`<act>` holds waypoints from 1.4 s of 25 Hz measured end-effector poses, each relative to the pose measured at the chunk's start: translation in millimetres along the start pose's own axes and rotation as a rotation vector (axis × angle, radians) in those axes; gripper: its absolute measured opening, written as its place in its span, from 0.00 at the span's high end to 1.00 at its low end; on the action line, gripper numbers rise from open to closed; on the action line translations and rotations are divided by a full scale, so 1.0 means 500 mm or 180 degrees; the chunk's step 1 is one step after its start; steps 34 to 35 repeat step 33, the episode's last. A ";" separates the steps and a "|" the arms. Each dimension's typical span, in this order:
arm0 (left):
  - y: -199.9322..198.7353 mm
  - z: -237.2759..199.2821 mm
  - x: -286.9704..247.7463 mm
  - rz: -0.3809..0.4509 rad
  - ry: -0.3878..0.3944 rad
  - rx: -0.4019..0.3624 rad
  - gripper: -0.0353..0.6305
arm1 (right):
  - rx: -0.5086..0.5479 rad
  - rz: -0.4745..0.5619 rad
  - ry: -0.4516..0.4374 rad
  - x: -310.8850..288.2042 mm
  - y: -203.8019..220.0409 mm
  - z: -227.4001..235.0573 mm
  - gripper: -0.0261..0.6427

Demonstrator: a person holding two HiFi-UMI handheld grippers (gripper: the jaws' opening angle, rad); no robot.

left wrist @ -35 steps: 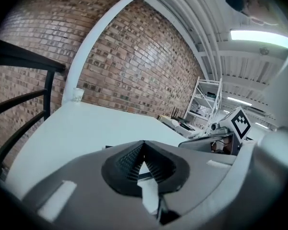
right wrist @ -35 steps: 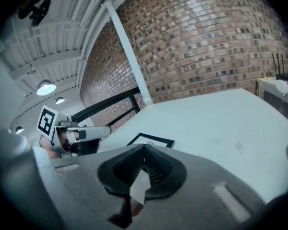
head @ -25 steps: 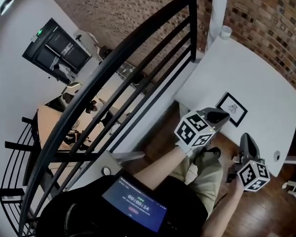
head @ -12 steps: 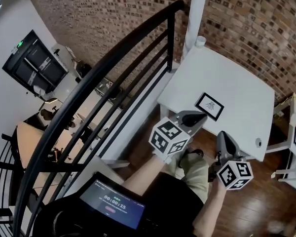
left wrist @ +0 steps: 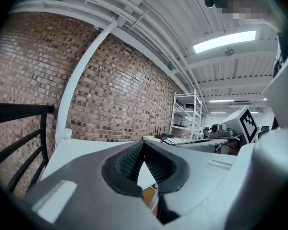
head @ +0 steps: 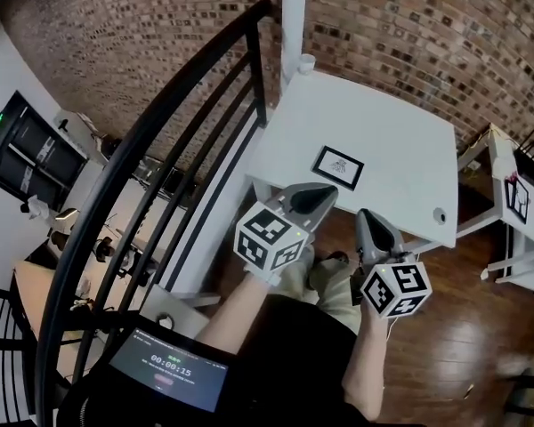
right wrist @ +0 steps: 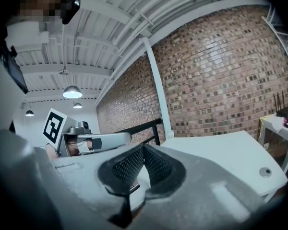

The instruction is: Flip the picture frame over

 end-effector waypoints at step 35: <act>0.037 0.054 -0.010 -0.0030 0.0139 -0.0148 0.92 | 0.0142 0.0166 0.0120 0.036 0.024 0.002 0.97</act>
Point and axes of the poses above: the fingertips, and each gripper's own axes: x backward along the fingers, z to its right, y out of its underside, the point moved 6 cm from there along x, backward along the fingers, and after that the axes turned 7 degrees about y, right-handed, at the moved point
